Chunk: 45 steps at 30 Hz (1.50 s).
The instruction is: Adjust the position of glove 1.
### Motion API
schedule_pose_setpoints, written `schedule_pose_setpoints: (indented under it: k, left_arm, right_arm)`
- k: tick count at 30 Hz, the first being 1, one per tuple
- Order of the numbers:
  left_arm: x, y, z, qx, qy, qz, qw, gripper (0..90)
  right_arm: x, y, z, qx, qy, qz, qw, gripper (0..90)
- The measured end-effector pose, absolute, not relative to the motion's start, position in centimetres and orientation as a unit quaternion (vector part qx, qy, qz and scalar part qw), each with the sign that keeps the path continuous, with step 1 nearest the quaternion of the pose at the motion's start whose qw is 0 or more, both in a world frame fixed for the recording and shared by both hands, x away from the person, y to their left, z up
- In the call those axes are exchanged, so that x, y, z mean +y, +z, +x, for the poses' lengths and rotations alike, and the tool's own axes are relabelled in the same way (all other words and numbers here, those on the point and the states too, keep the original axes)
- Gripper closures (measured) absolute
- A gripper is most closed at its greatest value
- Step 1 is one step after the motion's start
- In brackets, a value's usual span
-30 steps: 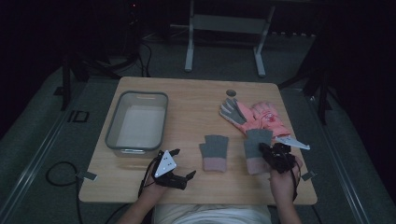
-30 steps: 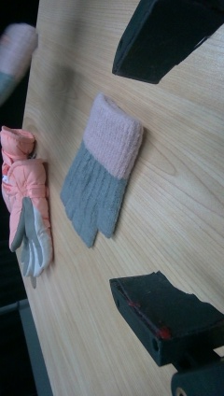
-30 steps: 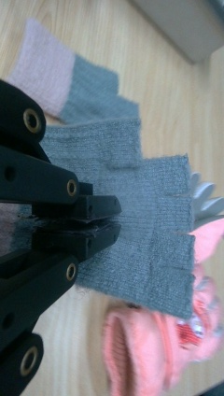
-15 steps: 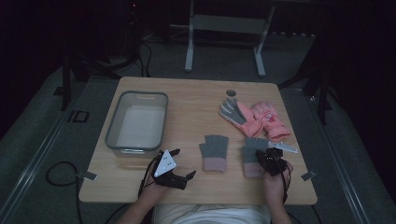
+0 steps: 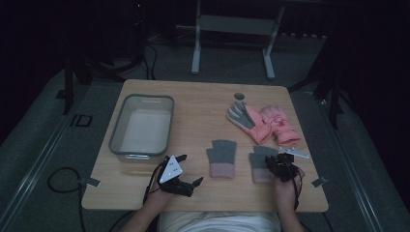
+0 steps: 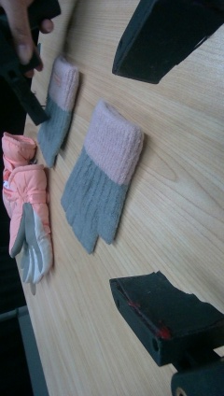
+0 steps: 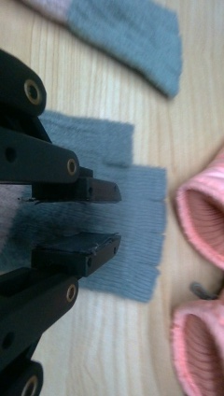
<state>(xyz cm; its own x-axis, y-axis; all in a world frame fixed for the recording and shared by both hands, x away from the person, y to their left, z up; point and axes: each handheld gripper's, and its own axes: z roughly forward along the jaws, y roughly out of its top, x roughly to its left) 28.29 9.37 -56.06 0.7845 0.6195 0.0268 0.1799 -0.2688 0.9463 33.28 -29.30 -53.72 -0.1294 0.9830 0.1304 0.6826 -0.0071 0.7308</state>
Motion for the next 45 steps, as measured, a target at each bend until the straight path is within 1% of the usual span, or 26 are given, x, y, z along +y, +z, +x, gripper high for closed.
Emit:
schedule_pose_setpoints:
  k: [7,8,9,12,15,18,23,27,31,32,36,41,45]
  left_arm:
    - [9.3,-56.1,28.3,0.259,0.200,0.770,0.547,1.2]
    - [9.3,-56.1,28.3,0.258,0.199,0.771,0.547,1.2]
    - [9.3,-56.1,28.3,0.258,0.199,0.771,0.548,1.2]
    - [9.3,-56.1,28.3,0.258,0.201,0.771,0.546,1.2]
    - [9.3,-56.1,28.3,0.259,0.201,0.771,0.546,1.2]
    - [9.3,-56.1,28.4,0.259,0.200,0.771,0.546,1.2]
    - [9.3,-56.1,28.4,0.259,0.200,0.771,0.546,1.2]
    - [9.3,-56.1,28.4,0.260,0.201,0.771,0.546,1.2]
    - [9.3,-56.1,28.3,0.259,0.201,0.770,0.547,1.2]
    - [9.3,-56.1,28.3,0.259,0.201,0.771,0.547,1.2]
    - [9.3,-56.1,28.3,0.259,0.201,0.771,0.547,1.2]
    - [9.3,-56.1,28.3,0.259,0.202,0.770,0.547,1.2]
    - [9.3,-56.1,28.3,0.260,0.203,0.769,0.547,1.2]
  right_arm:
    - [-30.4,-52.4,33.8,0.699,0.357,0.582,0.215,70.2]
    - [-30.5,-52.2,33.9,0.708,0.359,0.567,0.220,69.9]
    - [-30.9,-51.9,34.2,0.732,0.371,0.528,0.219,68.4]
    - [-31.5,-51.5,34.5,0.767,0.364,0.482,0.216,68.1]
    - [-32.0,-51.3,34.8,0.794,0.357,0.451,0.197,67.2]
    - [-32.5,-51.5,35.2,0.815,0.353,0.426,0.173,65.5]
    - [-32.3,-52.1,35.2,0.834,0.330,0.407,0.173,63.0]
    - [-32.0,-52.9,35.4,0.840,0.329,0.398,0.165,62.7]
    - [-31.8,-54.0,35.7,0.847,0.312,0.402,0.158,60.1]
    - [-31.9,-54.1,35.7,0.844,0.315,0.405,0.156,60.5]
    - [-32.0,-54.3,35.6,0.838,0.324,0.413,0.152,68.5]
    - [-31.5,-54.4,35.2,0.834,0.317,0.418,0.172,81.1]
    - [-31.2,-54.2,35.0,0.829,0.315,0.427,0.179,85.4]
